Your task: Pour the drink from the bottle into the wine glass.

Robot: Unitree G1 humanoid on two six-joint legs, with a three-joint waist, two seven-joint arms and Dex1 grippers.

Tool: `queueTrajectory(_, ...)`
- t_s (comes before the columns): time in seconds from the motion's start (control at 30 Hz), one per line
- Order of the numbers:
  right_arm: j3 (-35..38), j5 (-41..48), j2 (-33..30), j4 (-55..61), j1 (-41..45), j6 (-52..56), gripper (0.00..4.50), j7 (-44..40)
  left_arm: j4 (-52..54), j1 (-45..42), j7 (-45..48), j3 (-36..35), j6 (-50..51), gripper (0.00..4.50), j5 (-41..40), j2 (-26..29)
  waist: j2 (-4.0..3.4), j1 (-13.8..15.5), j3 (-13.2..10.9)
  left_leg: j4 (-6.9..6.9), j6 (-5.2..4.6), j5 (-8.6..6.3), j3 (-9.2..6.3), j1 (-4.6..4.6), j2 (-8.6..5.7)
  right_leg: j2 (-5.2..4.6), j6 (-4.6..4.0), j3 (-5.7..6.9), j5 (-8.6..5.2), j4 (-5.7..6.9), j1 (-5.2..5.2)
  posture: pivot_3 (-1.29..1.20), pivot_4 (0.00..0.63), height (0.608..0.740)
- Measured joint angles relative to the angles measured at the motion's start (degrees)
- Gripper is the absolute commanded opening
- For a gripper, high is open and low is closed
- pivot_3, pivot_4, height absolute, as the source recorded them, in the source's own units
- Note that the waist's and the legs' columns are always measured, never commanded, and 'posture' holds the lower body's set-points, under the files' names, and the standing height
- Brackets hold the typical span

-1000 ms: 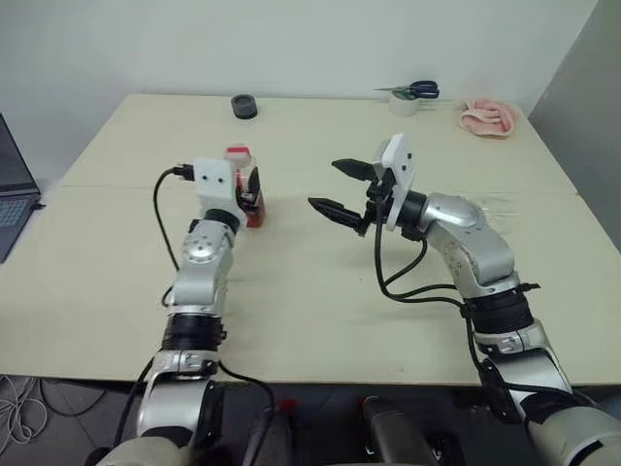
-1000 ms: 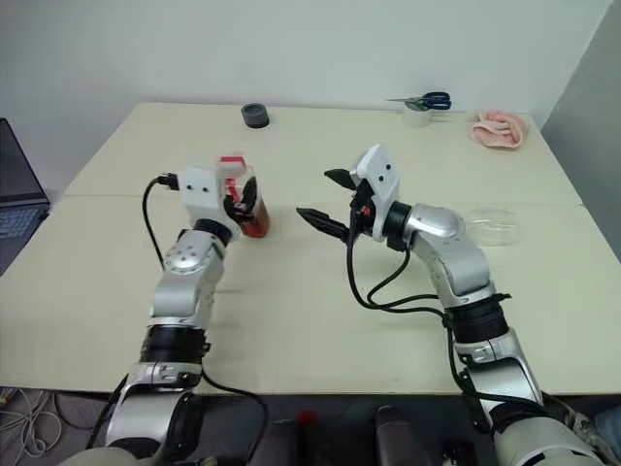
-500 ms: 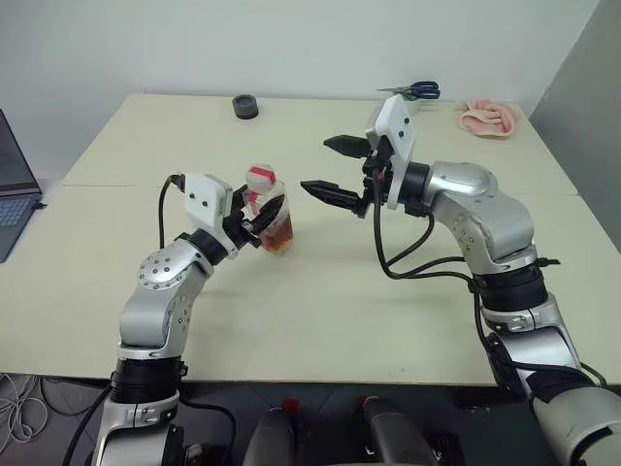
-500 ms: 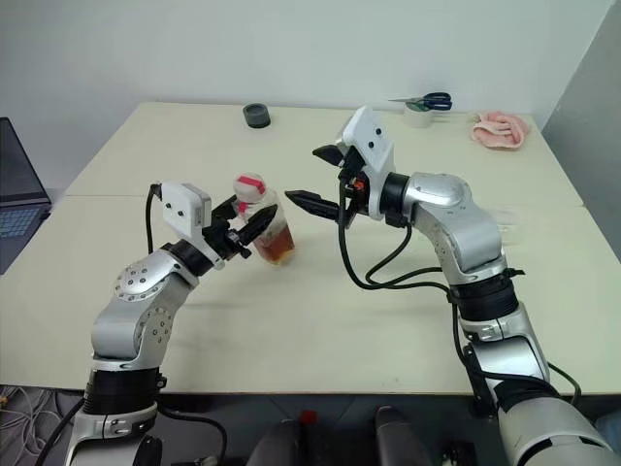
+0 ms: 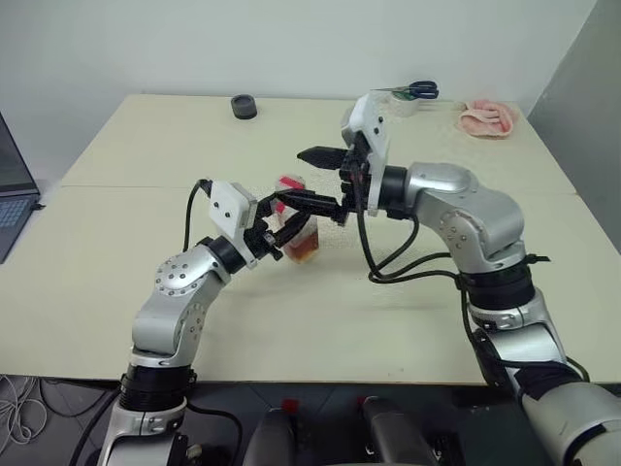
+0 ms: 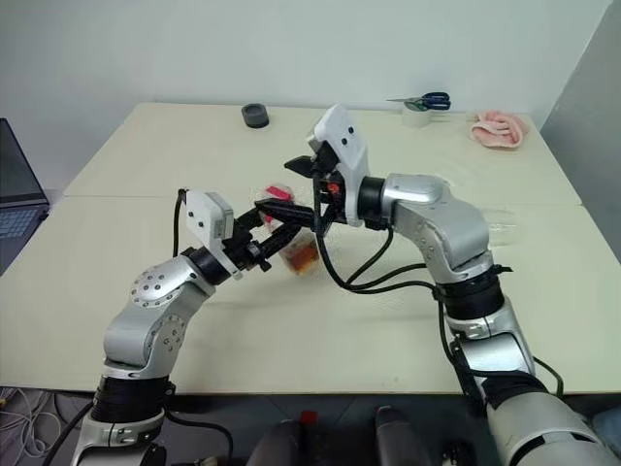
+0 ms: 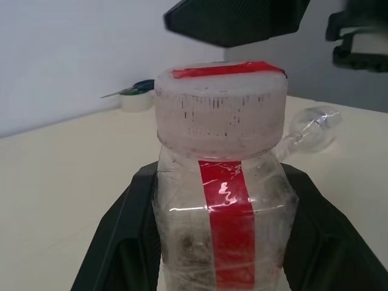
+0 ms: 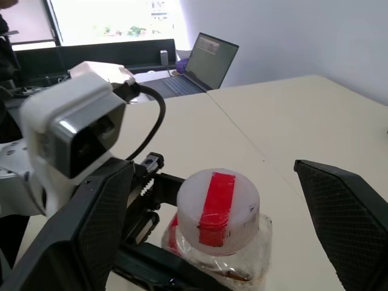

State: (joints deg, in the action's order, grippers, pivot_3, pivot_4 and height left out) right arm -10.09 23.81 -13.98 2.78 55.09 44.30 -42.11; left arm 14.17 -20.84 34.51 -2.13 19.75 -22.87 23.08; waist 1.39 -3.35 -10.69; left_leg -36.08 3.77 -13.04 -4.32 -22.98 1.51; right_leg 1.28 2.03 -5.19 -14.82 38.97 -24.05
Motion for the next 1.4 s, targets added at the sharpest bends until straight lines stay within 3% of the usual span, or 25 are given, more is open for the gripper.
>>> queueTrajectory(0.17, -0.14, -0.86, 1.23, -0.92, -0.03, -0.14, 4.50, 1.85, 0.00, 0.00, -0.05, 0.88, -0.16, 2.10, 0.27, -0.87, 0.00, 0.01, 0.00, 0.00, 0.00, 0.00, 0.00, 0.00, 0.01, 0.00, 0.00, 0.01, 0.00, 0.00, 0.00, 0.00, 0.150, 0.740)
queueTrajectory(0.43, -0.63, -1.84, 2.40, -1.77, -0.45, -0.22, 1.82, 2.73, -0.68, -0.24, -0.52, 1.75, -0.32, 2.10, 1.06, -1.99, 0.00, -0.07, 0.00, 0.02, 0.00, 0.00, 0.00, 0.01, 0.03, 0.04, 0.02, 0.01, -0.01, 0.00, -0.01, 0.00, 0.150, 0.740)
queueTrajectory(0.7, -0.53, -1.47, 1.60, -2.92, -0.42, -2.03, 1.83, -0.44, -0.59, -0.30, -0.08, 1.83, -0.34, 2.10, 1.17, -1.99, 0.00, -0.03, 0.00, 0.00, 0.00, 0.00, 0.01, 0.00, 0.01, 0.02, 0.05, 0.00, -0.03, -0.01, 0.00, 0.00, 0.150, 0.740)
queueTrajectory(1.0, -0.32, 1.27, -5.29, -9.74, 0.44, -13.32, 1.83, -23.16, 2.00, -0.26, 4.27, 4.53, -0.58, 2.09, -0.23, -1.98, 0.00, -0.28, 0.00, 0.01, -0.01, 0.00, 0.05, 0.06, 0.03, 0.05, 0.07, -0.05, -0.04, -0.01, 0.01, 0.00, 0.150, 0.740)
queueTrajectory(1.2, -0.39, -0.09, -3.84, -13.98, 1.47, -17.31, 1.83, -25.43, 1.51, -0.27, 3.84, 4.34, -0.39, 2.09, -0.13, -1.94, -0.01, -0.70, -0.01, 0.01, -0.01, 0.00, 0.04, 0.03, 0.07, 0.10, 0.02, -0.07, -0.01, -0.01, -0.01, 0.00, 0.150, 0.740)
queueTrajectory(1.4, 0.94, 0.14, -3.98, -13.18, 1.91, -13.79, 1.83, -25.07, 1.70, -0.10, 3.81, 4.17, -0.37, 2.08, -0.51, -2.01, -0.01, -0.42, -0.01, 0.00, -0.01, 0.00, 0.04, 0.03, 0.04, 0.06, -0.06, -0.06, 0.03, 0.00, 0.00, 0.00, 0.150, 0.740)
